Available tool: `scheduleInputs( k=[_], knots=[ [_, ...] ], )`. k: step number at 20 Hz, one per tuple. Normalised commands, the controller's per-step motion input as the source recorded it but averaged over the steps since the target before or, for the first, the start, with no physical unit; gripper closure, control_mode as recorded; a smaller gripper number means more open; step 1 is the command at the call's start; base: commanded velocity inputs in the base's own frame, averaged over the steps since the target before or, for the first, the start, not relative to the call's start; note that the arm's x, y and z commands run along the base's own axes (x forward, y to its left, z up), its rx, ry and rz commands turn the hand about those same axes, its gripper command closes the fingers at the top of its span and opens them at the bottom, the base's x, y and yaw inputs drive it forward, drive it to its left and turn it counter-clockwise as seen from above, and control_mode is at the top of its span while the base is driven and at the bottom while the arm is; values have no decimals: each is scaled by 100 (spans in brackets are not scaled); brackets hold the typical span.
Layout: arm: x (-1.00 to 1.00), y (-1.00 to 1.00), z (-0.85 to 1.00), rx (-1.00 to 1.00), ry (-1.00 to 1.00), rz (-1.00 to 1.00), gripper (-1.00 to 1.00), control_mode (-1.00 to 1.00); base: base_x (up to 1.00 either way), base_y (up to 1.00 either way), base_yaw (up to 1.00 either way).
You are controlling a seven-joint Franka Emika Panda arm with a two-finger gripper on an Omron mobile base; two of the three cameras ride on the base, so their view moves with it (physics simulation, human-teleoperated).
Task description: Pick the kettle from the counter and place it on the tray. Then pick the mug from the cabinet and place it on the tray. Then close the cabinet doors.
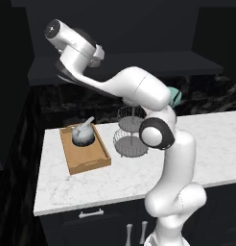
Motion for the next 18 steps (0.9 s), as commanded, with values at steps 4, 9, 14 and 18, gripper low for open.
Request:
scheduleInputs(
  k=[4,9,14,18],
  knots=[
    [20,0,-1,0,0,0,-100,-100,0,0,0],
    [2,-2,-1,0,0,0,-100,-100,0,0,0],
    [0,-17,-8,0,0,0,-100,-100,0,0,0],
    [3,-27,-15,0,0,0,-100,-100,0,0,0]
  ],
)
